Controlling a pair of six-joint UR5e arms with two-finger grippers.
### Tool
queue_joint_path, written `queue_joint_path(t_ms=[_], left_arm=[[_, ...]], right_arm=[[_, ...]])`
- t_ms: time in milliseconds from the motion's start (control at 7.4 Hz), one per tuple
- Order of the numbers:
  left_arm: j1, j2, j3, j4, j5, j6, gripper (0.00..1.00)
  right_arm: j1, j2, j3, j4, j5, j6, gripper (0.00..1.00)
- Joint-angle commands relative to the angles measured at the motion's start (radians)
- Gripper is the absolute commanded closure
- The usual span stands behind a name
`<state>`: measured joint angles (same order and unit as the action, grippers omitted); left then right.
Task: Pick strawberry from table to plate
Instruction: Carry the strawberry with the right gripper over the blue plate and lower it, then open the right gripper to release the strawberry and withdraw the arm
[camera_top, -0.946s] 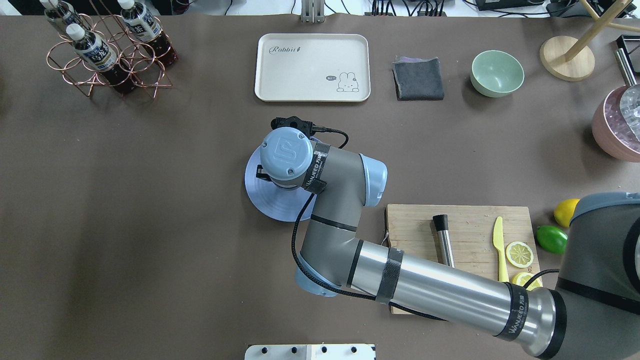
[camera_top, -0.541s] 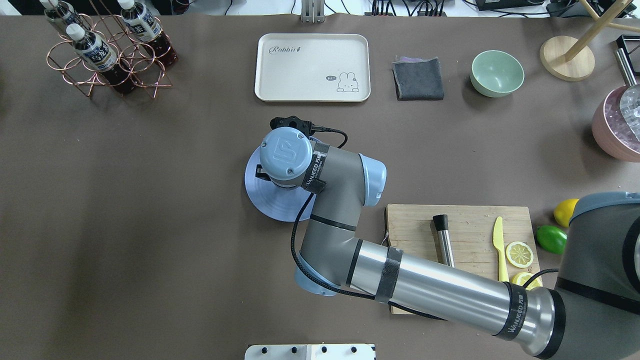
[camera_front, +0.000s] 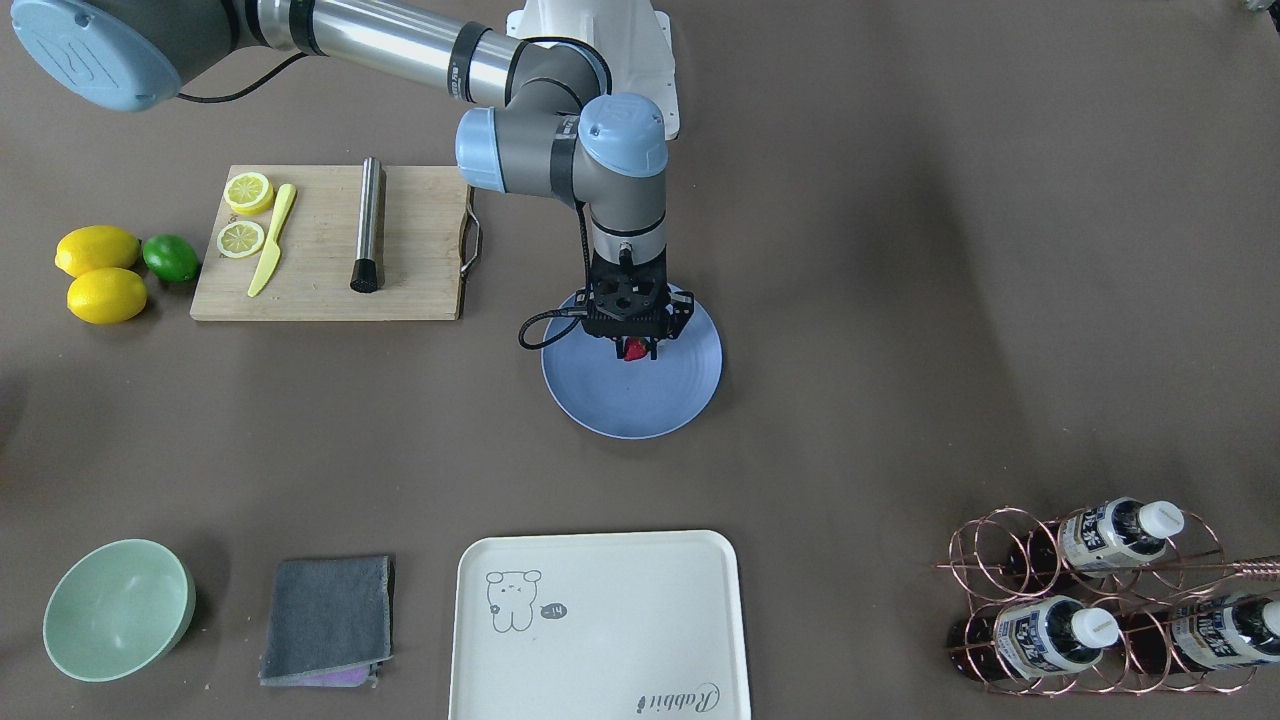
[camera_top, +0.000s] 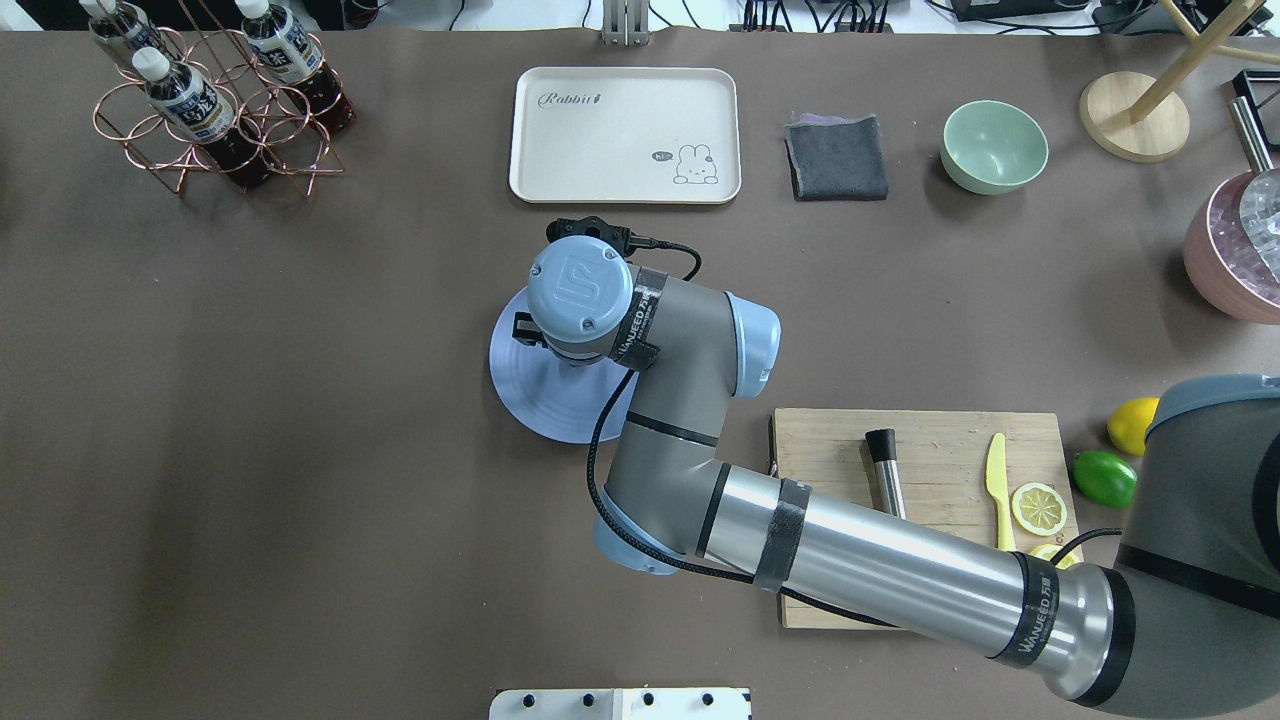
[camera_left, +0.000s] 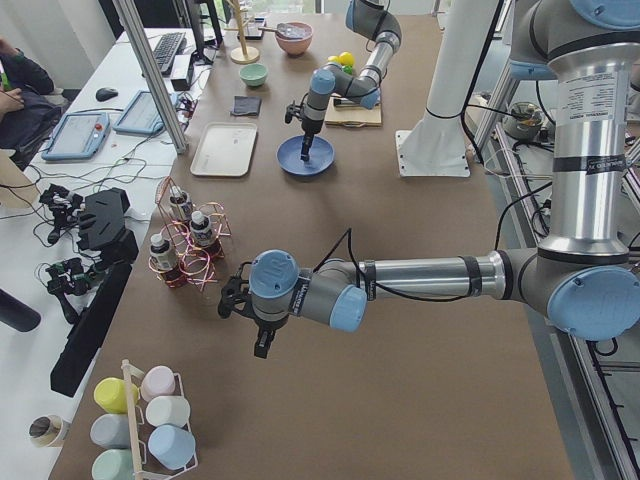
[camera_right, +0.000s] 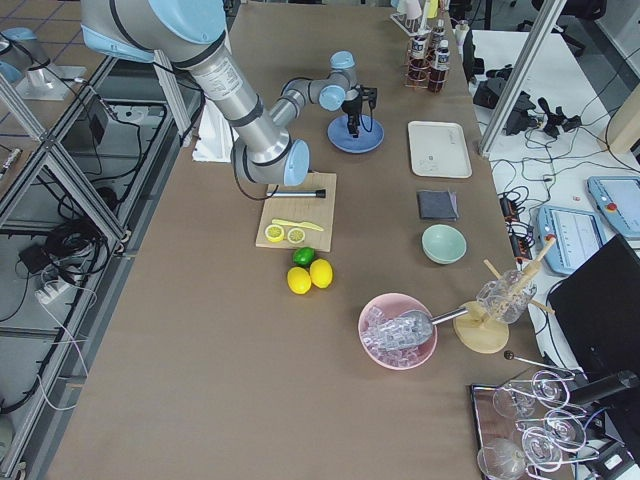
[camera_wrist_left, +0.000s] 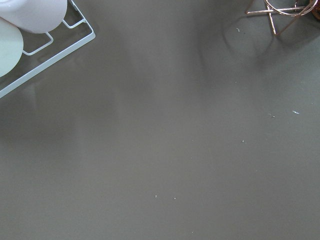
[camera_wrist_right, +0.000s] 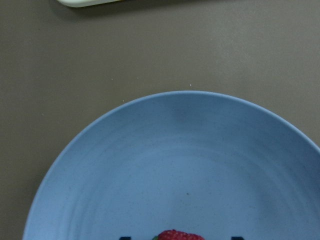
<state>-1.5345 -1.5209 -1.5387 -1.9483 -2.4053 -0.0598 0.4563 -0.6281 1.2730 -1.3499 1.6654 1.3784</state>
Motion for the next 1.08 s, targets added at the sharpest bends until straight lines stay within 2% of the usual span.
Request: queue_joint_path(t_ms=[0,270,541,676,946], left_arm=[[-0.001,-0.001,0.0,0.002,0.0,0.0,0.02],[-0.033,-0.007,-0.003,0.02,-0.002,0.0,0.02],[-0.065,-0.013,-0.003,0.058,0.014,0.027,0.01],[-0.07,-0.018,-0.011,0.086,0.012,0.037,0.01],[-0.07,-0.018,-0.012,0.086,0.0,0.037,0.01]], right_arm=[[0.057,0.001,0.015,-0.002,0.042,-0.045,0.01],[0.18,-0.036,0.057,-0.014,0.182,-0.14,0.01],[0.348,-0.154,0.141,-0.082,0.31,-0.378,0.0],[0.437,-0.232,0.235,-0.163,0.376,-0.488,0.0],[0.592,-0.399,0.415,-0.328,0.402,-0.806,0.0]])
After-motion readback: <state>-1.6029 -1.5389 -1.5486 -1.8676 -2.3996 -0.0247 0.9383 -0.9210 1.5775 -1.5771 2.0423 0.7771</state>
